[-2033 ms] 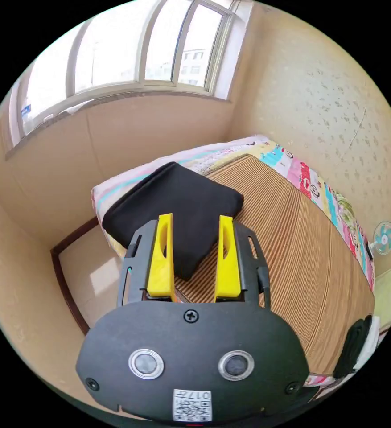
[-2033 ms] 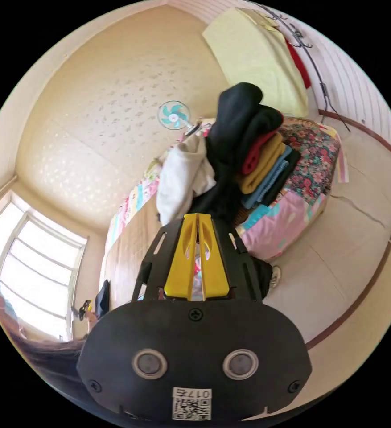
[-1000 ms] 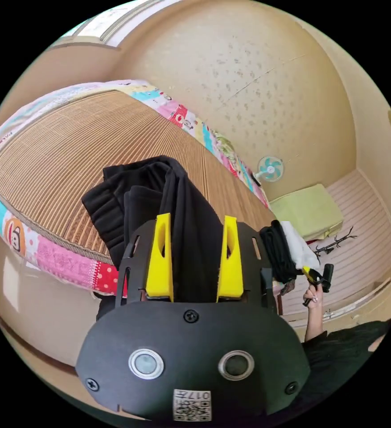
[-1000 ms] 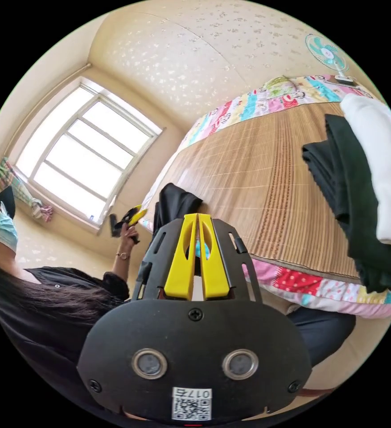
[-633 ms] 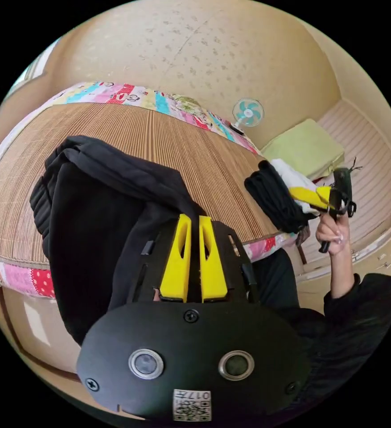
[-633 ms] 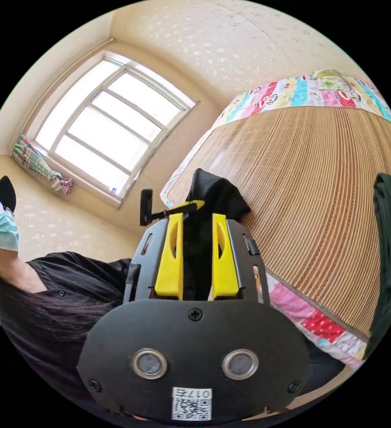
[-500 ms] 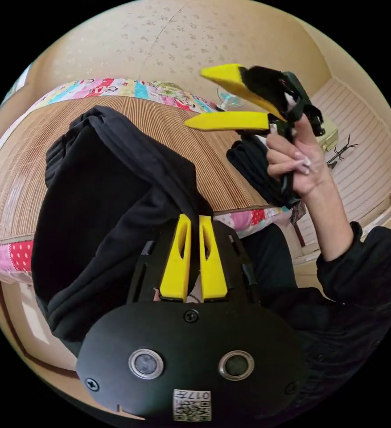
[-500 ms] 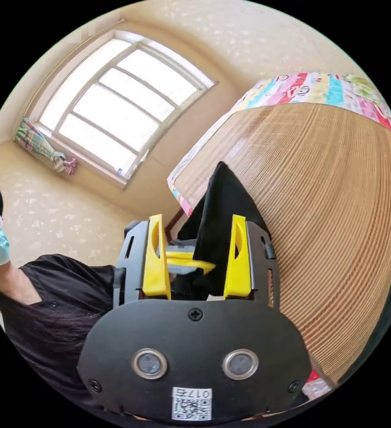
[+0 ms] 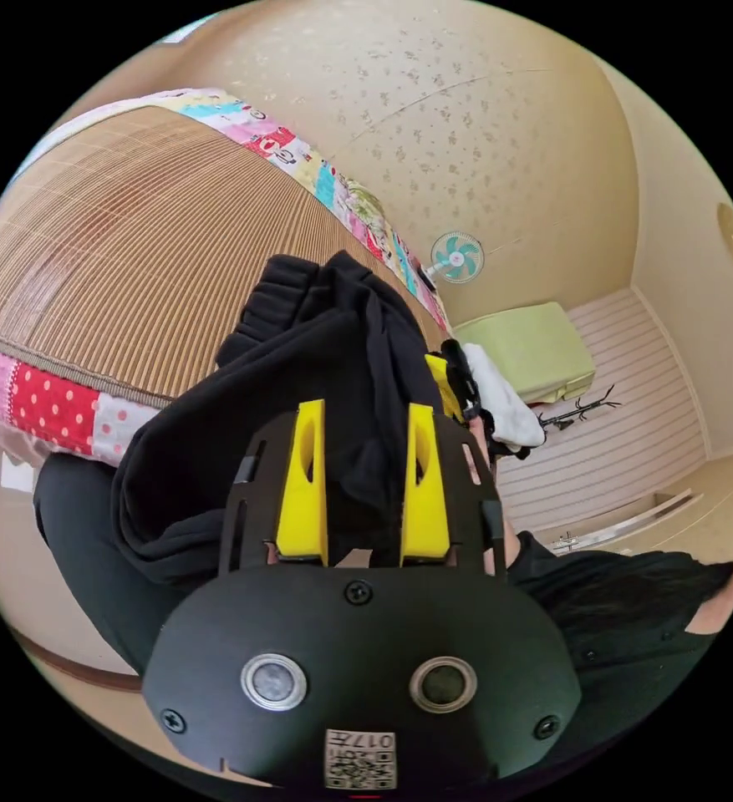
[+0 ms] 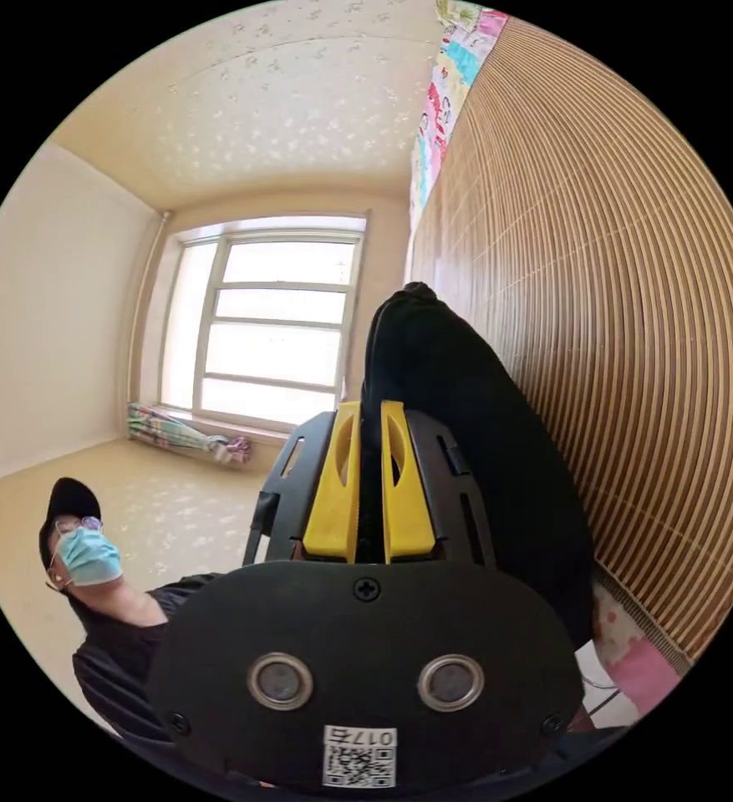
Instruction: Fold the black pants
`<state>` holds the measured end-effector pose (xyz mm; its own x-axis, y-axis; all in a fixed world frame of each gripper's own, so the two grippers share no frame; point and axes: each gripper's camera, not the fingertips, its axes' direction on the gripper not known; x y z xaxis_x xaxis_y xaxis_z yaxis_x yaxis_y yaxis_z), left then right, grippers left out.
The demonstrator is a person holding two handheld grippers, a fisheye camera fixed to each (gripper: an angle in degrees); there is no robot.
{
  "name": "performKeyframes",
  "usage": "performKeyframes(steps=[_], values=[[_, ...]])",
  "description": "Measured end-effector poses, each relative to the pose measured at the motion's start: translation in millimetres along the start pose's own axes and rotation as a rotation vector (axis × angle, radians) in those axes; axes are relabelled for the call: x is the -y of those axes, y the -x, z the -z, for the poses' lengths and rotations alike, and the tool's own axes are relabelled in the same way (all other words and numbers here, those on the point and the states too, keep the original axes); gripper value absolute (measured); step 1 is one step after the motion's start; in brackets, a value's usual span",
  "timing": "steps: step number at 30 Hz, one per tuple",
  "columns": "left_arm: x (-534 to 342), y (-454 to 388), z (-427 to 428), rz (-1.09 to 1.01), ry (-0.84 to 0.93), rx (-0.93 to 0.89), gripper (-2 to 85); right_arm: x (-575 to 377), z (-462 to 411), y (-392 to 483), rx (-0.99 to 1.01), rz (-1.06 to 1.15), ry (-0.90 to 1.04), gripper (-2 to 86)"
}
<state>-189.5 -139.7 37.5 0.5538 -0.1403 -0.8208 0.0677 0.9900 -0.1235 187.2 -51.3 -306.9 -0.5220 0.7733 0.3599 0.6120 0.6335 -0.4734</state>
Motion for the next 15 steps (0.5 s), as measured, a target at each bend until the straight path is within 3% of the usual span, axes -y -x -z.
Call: performKeyframes(steps=[2, 4, 6, 8, 12, 15], values=[[16, 0, -22, 0.005, 0.037, -0.023, 14.7, -24, 23, 21, 0.091, 0.074, 0.022, 2.5], [32, -10, -68, -0.004, 0.163, -0.193, 13.4, -37, 32, 30, 0.199, 0.093, 0.049, 2.3], [33, -27, -83, -0.001, 0.186, -0.357, 5.2, -46, 43, 40, 0.312, 0.111, 0.07, 2.2], [30, -55, -58, -0.083, 0.132, -0.318, 3.9, -59, 82, 76, 0.395, 0.216, 0.012, 2.2], [3, -125, 80, -0.419, -0.124, -0.135, 3.0, -78, 167, 172, 0.398, 0.497, -0.137, 2.2], [-5, -141, 179, -0.498, -0.329, -0.282, 2.6, -88, 222, 253, 0.34, 0.689, -0.245, 2.2]])
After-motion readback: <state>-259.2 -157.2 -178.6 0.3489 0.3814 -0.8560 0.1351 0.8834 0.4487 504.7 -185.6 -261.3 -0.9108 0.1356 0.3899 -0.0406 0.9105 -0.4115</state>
